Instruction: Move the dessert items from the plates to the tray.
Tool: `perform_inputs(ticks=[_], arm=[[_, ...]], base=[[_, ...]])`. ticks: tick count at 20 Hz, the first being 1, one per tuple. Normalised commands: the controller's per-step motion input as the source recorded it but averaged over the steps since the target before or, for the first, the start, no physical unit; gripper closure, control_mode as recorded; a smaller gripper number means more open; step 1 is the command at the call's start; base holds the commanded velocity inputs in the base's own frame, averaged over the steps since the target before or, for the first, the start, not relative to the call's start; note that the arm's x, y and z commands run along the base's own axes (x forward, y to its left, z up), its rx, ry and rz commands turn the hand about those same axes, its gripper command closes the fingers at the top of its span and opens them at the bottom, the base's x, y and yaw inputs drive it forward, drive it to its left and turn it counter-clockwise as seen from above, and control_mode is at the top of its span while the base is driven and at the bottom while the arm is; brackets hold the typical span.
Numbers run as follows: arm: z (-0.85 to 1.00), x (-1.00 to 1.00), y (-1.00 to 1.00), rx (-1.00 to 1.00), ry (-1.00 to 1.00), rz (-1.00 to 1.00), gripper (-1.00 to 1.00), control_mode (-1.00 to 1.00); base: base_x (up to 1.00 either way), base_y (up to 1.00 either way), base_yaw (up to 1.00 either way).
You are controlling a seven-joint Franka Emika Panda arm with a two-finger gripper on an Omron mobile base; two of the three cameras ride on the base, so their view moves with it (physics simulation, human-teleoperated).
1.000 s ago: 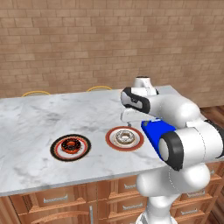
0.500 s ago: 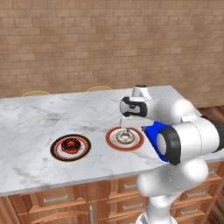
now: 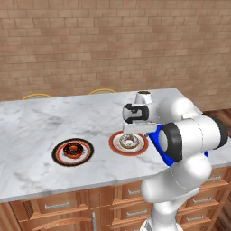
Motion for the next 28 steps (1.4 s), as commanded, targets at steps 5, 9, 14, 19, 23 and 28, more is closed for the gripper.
perform_inputs(ticks=[5,9,14,19,23,28], arm=[[-0.17,0.20,0.00,0.00,0.00,0.00,-1.00,-1.00],[-0.18,0.18,0.00,0.00,0.00,0.00,-1.00,-1.00],[-0.24,0.05,0.00,0.00,0.00,0.00,-1.00,-1.00],[-0.24,0.02,0.00,0.00,0.00,0.00,-1.00,-1.00],[-0.18,0.02,0.00,0.00,0.00,0.00,-1.00,-1.00],[-0.17,0.00,0.00,0.00,0.00,0.00,-1.00,-1.00]], base=[[0.00,0.00,0.00],[0.00,0.00,0.00],[0.00,0.00,0.00],[0.00,0.00,0.00],[0.00,0.00,0.00],[0.00,0.00,0.00]])
